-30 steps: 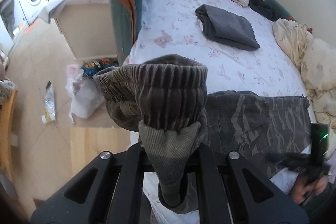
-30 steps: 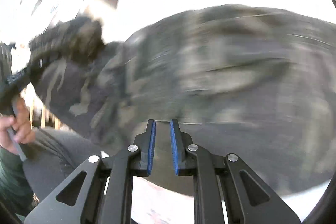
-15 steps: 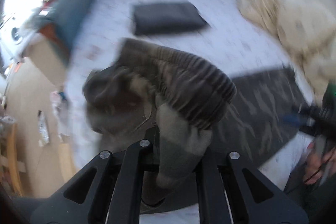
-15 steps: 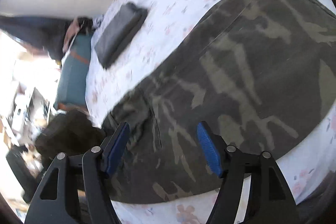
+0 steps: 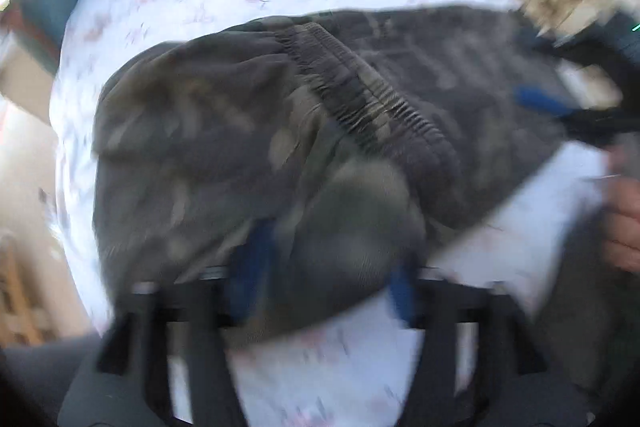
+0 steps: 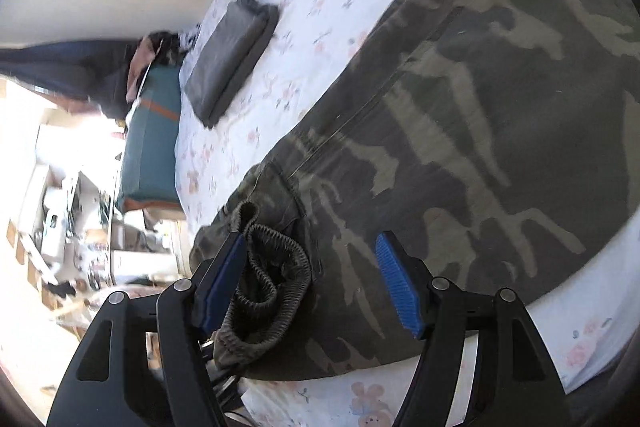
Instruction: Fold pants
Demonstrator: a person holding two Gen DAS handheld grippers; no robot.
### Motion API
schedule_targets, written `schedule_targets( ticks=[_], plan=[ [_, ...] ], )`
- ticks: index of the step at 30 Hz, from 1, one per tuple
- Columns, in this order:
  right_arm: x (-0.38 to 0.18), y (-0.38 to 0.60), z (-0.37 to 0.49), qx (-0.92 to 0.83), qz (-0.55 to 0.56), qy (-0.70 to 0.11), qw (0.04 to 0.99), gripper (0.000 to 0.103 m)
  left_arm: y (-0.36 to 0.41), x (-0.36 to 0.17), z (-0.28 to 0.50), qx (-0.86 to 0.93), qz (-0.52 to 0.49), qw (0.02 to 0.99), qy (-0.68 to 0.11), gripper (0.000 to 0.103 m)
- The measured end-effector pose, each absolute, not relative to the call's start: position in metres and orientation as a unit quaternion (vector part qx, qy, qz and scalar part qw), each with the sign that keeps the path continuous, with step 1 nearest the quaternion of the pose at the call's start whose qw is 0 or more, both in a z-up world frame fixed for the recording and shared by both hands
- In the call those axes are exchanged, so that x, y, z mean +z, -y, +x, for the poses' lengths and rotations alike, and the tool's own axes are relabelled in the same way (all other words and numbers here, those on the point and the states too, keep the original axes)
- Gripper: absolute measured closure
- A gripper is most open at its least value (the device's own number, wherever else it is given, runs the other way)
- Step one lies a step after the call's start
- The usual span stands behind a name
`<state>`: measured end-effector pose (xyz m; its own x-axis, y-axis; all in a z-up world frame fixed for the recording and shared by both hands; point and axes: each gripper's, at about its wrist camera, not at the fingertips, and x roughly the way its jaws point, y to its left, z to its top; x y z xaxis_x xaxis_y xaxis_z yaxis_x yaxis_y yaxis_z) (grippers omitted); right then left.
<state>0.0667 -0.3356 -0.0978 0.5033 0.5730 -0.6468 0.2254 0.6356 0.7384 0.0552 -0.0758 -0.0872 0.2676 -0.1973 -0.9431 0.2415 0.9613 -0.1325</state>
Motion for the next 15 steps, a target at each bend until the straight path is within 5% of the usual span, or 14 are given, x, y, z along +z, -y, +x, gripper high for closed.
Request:
schedule_targets(
  ticks=[1,2,7,15],
  plan=[
    [-0.099,0.329,0.07,0.12,0.406,-0.49,0.762,0.032,0.064,-0.077,0.051,-0.143,0.006,0.8,-0.583,0.017],
    [-0.1,0.324,0.073,0.126,0.401,-0.495,0.761,0.032,0.052,-0.066,0.047,-0.144,-0.004,0.808,-0.571,0.015],
    [-0.113,0.28,0.087,0.17,0.371,-0.532,0.742,0.023,-0.011,-0.038,0.06,-0.098,-0.024,0.851,-0.515,0.014],
    [-0.109,0.203,0.133,0.198,0.252,-0.538,0.779,0.017,-0.037,-0.17,0.09,0.009,-0.003,0.766,-0.643,0.011]
  ],
)
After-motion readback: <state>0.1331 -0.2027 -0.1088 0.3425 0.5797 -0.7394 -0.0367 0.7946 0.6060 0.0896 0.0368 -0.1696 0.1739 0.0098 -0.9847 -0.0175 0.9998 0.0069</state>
